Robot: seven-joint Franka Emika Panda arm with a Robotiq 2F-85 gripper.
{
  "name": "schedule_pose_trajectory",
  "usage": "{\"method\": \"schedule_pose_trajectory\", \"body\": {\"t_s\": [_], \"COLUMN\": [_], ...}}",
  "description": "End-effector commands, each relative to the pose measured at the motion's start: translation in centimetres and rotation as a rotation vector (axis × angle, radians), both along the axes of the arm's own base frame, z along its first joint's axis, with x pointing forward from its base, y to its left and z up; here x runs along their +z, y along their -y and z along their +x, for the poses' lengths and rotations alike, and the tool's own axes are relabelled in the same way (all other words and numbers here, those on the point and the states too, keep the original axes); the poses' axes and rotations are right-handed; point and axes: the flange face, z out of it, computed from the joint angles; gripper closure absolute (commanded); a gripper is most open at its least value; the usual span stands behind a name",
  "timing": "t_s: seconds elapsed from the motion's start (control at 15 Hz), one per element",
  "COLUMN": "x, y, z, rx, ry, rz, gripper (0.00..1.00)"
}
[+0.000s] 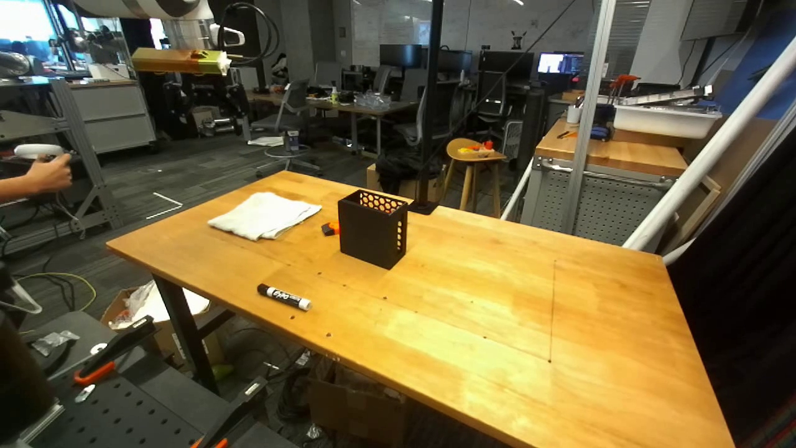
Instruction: Put the towel into the box.
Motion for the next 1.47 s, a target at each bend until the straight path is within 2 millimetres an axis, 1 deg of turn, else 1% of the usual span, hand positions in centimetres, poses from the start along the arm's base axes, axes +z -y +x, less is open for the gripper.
{"method": "schedule_pose_trajectory", "body": {"t_s": [0.0, 0.13, 0.27, 0.4, 0.47, 0.8, 1.0, 1.13, 1.2, 1.4], "x": [-0.5, -1.7, -3.4, -5.5, -6.9, -12.6, -16.2, -18.9, -19.9, -23.6], "y": [-2.1, -2.9, -3.3, -3.5, -3.4, -3.3, -3.1, -2.8, -2.6, -1.8], "z": [5.0, 7.0, 8.7, 10.3, 11.0, 14.2, 15.5, 15.7, 15.9, 15.7], "rx": [0.075, 0.107, 0.135, 0.163, 0.175, 0.233, 0.237, 0.232, 0.229, 0.214], "ry": [0.017, 0.021, 0.024, 0.031, 0.032, 0.059, 0.059, 0.040, 0.032, -0.007], "rz": [-0.003, 0.000, -0.002, -0.011, -0.018, -0.053, -0.053, -0.056, -0.055, -0.056], "gripper": [0.00, 0.00, 0.00, 0.00, 0.00, 0.00, 0.00, 0.00, 0.00, 0.00]}}
